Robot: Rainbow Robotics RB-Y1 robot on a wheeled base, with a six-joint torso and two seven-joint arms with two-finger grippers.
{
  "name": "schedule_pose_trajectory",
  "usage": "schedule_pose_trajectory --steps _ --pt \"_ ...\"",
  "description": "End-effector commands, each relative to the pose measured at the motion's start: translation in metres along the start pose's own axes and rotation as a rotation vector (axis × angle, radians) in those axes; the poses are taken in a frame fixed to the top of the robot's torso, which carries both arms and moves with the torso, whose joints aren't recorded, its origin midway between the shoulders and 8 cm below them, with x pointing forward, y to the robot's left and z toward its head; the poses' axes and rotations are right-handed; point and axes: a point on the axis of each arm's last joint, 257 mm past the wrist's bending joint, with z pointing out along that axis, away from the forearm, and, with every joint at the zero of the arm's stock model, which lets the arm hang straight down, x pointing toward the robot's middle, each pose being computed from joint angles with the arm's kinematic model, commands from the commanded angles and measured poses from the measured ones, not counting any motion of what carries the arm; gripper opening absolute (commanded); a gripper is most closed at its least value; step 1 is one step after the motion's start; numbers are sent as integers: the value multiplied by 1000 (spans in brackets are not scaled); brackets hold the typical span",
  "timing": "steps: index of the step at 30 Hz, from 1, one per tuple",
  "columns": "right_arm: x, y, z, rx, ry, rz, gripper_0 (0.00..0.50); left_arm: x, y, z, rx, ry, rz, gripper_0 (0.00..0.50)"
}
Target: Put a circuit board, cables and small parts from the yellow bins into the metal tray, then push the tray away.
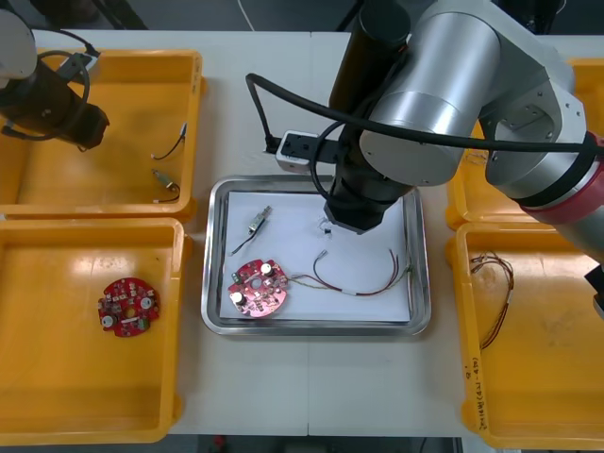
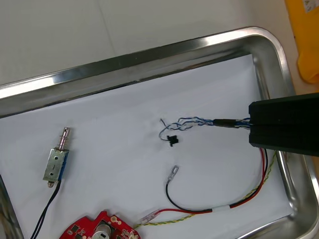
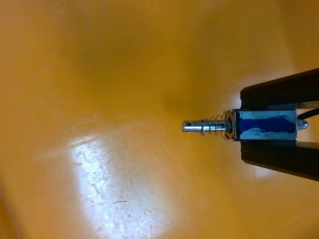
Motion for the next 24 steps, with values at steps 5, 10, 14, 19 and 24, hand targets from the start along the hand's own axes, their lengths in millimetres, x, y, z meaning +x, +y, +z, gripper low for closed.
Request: schedule_pose_trajectory --steps 5,10,14,19,24 --pt "-24 10 12 -30 -73 -90 0 -15 21 -49 -52 -43 -153 0" --pt "-16 2 21 1 -61 -147 0 -15 10 -61 -50 -21 -204 0" --pt "2 -9 34 30 -36 -211 0 -11 3 -72 -48 -5 -238 1" --pt "21 -22 46 45 -21 -277 0 2 -9 -84 -56 18 -256 0" --pt "38 -27 55 63 1 -312 0 12 -20 -92 -75 38 -280 0"
